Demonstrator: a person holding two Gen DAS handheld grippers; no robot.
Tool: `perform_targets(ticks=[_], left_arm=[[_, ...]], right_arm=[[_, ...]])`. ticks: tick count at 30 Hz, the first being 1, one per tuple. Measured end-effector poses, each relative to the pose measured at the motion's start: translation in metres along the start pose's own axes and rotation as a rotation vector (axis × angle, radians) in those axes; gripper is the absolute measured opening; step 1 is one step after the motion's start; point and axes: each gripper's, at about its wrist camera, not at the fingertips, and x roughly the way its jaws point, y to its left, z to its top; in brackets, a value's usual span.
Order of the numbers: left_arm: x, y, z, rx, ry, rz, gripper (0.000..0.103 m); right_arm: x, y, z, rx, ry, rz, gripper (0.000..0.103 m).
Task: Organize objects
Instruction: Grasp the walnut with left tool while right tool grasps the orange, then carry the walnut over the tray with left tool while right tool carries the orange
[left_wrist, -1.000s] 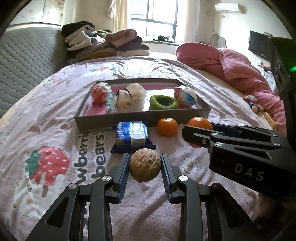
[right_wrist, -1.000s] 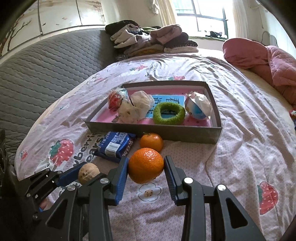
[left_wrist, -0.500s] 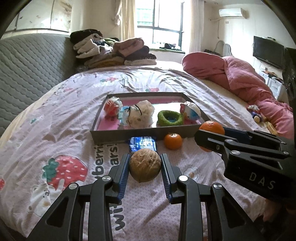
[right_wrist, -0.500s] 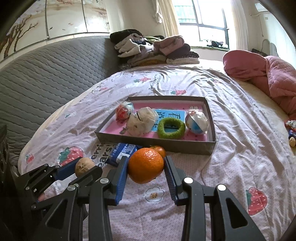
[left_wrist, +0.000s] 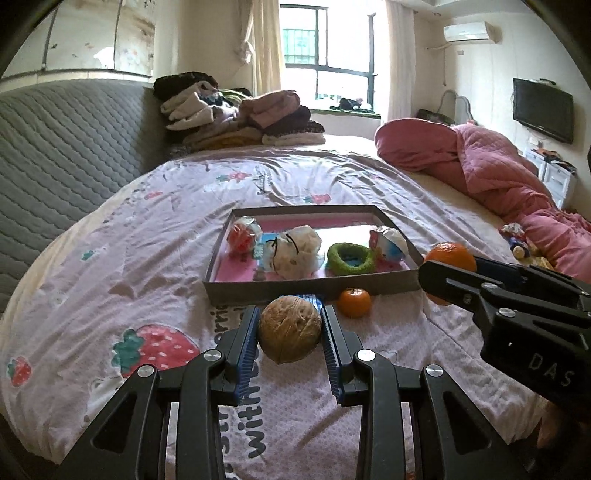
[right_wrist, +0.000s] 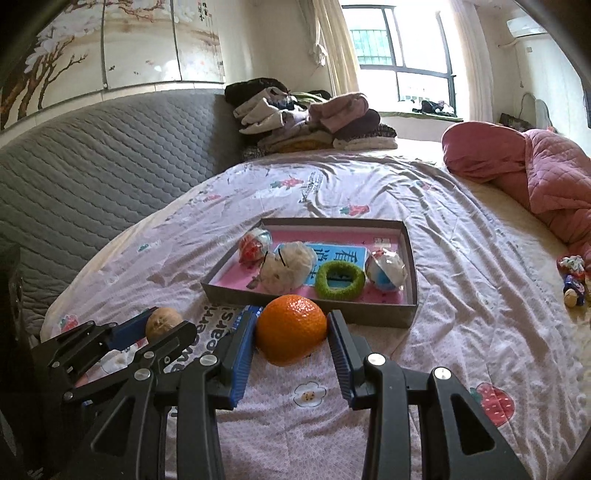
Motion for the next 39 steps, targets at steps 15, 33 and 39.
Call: perform_targets(ticks=[15, 33, 39], left_arm=[[-0.015, 0.004, 0.016, -0.005, -0.040, 0.030, 0.034], [-0.010, 0.022, 0.052, -0.019, -0.095, 0.043, 0.034], [-0.002, 0.030, 0.065, -0.024, -0.105, 0.044, 0.034]], right_arm=[[-0.015, 0.002, 0.005, -0.009, -0.043, -0.005, 0.039], [-0.026, 0.007, 0.026, -0.071, -0.120, -0.042, 0.039], [-0.020, 0.006, 0.036, -0.084, -0.138, -0.053, 0.039]])
